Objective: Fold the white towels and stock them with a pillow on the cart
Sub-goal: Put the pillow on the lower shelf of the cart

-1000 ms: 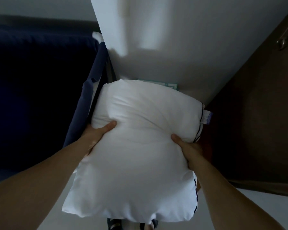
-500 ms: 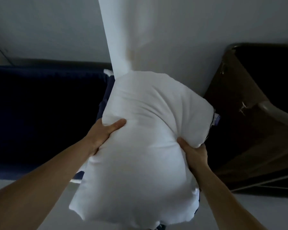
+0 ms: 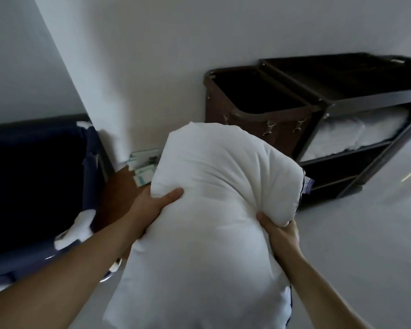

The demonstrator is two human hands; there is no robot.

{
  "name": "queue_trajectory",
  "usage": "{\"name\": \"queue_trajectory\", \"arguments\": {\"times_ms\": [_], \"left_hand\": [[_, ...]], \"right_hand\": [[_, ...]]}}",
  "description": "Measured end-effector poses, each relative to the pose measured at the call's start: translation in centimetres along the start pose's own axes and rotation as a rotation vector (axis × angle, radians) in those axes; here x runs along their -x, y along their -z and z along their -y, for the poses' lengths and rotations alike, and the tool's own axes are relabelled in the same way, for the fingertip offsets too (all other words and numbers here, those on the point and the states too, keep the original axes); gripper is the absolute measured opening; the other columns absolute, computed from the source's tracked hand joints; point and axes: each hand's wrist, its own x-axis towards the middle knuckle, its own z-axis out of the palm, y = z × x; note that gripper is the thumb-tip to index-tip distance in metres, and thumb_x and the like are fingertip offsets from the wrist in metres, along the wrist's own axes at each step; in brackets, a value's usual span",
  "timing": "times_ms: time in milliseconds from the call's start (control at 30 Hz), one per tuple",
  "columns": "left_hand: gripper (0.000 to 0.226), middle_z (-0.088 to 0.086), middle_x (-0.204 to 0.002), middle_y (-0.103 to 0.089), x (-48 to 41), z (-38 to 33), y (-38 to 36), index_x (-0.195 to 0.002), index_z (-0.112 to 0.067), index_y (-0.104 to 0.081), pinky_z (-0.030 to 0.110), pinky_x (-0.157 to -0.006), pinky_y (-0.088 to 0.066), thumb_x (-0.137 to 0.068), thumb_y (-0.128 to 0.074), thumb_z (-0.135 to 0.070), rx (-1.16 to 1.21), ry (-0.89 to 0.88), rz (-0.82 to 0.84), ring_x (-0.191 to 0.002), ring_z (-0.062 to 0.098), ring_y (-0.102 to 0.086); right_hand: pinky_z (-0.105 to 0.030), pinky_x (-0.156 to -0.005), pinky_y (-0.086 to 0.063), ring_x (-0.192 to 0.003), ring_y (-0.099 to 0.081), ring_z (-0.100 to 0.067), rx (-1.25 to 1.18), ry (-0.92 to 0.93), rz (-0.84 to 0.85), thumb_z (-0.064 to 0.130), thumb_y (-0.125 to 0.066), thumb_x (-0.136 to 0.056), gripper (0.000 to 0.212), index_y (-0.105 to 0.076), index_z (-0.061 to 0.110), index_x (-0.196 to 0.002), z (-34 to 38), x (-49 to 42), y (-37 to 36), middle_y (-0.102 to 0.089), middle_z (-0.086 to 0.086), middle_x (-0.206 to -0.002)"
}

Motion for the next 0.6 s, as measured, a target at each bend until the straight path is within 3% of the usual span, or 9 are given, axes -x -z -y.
{"name": "queue_trajectory", "arguments": {"times_ms": [133,300,400,500,600], "left_hand": [[0.075,-0.008,-0.105,-0.076,1.1,-0.1,-8.8,-0.114,-0.035,-0.069,0.039,-0.08,-0.059,-0.049,-0.092,-0.066,0.016,-0.01,0.146,-0.094,0.017,-0.074],[0.08,-0.002,-0.103,-0.077,1.8,-0.4,-23.7,-0.111,-0.027,-0.072,0.039,-0.078,-0.06,-0.044,-0.093,-0.064,0.013,-0.021,0.244,-0.092,0.02,-0.075],[0.086,-0.004,-0.105,-0.076,2.5,-0.3,-32.7,-0.116,-0.026,-0.069,0.033,-0.077,-0.06,-0.044,-0.09,-0.067,0.004,-0.022,0.32,-0.094,0.018,-0.074],[0.084,0.001,-0.113,-0.074,2.9,0.8,-40.0,-0.123,-0.021,-0.066,0.045,-0.093,-0.056,-0.051,-0.09,-0.058,0.066,0.011,0.394,-0.103,0.024,-0.071],[0.086,0.002,-0.116,-0.073,2.3,2.2,-44.8,-0.128,-0.022,-0.062,0.048,-0.097,-0.054,-0.054,-0.09,-0.055,0.119,0.053,0.412,-0.106,0.024,-0.071]], "right_hand": [[-0.021,-0.062,-0.045,-0.081,-0.06,-0.003,-0.042,0.019,-0.092,0.019,-0.09,-0.071,0.047,-0.061,0.026,-0.107,-0.5,-0.8,9.0,-0.068,0.006,-0.098],[-0.05,-0.092,-0.053,-0.102,-0.064,-0.031,-0.078,-0.036,-0.189,0.024,-0.09,-0.07,0.061,-0.058,0.02,-0.121,-2.0,-5.0,22.7,-0.067,-0.008,-0.113],[-0.044,-0.088,-0.052,-0.097,-0.063,-0.028,-0.053,-0.039,-0.265,0.028,-0.092,-0.067,0.06,-0.055,0.023,-0.115,-2.3,-7.9,30.7,-0.066,-0.006,-0.108],[-0.038,-0.081,-0.049,-0.09,-0.062,-0.02,-0.01,-0.009,-0.303,0.037,-0.094,-0.056,0.068,-0.053,0.029,-0.11,-1.8,-11.1,37.2,-0.065,0.001,-0.101],[-0.045,-0.09,-0.051,-0.1,-0.061,-0.029,0.06,0.004,-0.276,0.031,-0.093,-0.066,0.063,-0.055,0.024,-0.115,-1.6,-15.0,40.9,-0.066,-0.006,-0.108]]}}
